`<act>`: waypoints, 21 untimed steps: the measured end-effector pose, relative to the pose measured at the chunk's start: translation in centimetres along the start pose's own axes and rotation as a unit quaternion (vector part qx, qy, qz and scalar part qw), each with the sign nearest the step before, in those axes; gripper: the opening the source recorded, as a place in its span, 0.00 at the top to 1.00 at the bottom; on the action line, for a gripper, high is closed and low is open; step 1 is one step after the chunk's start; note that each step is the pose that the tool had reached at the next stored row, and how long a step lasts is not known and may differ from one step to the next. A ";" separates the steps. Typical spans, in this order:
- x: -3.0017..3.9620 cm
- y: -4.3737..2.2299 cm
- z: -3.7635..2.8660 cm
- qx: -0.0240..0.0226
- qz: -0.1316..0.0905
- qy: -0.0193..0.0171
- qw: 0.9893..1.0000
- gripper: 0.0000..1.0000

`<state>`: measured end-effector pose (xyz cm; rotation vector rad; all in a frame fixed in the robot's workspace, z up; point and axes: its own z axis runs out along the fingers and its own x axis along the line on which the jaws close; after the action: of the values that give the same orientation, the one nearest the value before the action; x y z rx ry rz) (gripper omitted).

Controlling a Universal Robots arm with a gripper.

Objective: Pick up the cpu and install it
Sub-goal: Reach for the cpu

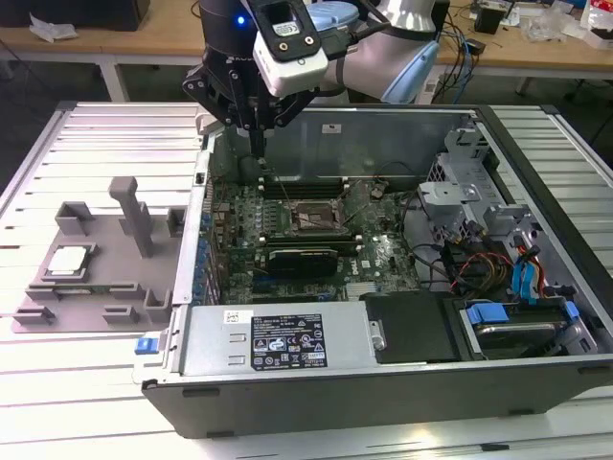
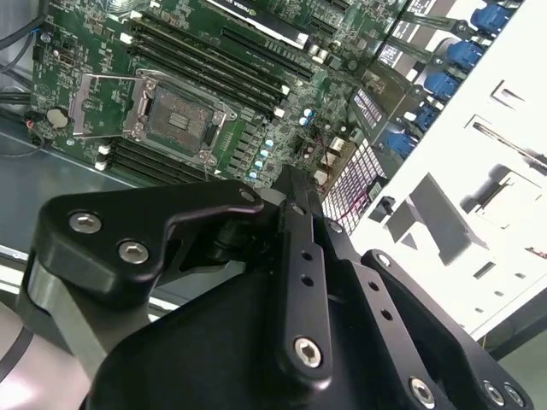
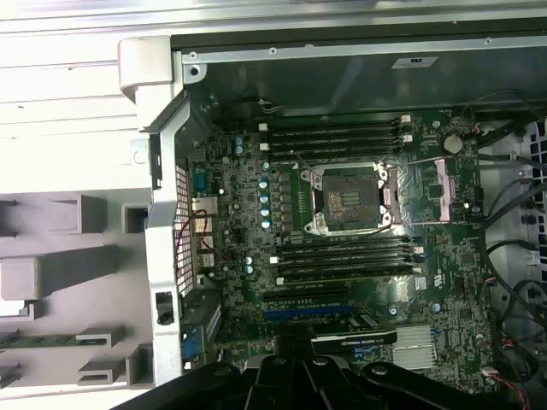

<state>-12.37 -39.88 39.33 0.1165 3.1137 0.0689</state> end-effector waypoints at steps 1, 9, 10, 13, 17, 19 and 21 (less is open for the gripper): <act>0.00 0.00 0.00 0.000 0.000 0.000 1.000 0.89; 0.84 -0.06 -0.02 0.000 0.000 0.000 1.000 0.89; 0.96 -0.07 -0.03 0.000 0.000 0.000 1.000 0.89; 1.29 -0.09 -0.03 0.000 0.000 0.000 1.000 0.89; 1.72 -0.12 -0.04 0.000 0.000 0.000 1.000 0.89; 1.97 -0.14 -0.05 0.000 0.000 0.000 1.000 0.89; 2.41 -0.17 -0.06 0.000 0.000 0.000 1.000 0.89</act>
<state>-14.78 -39.87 39.33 0.1166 3.1135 0.0689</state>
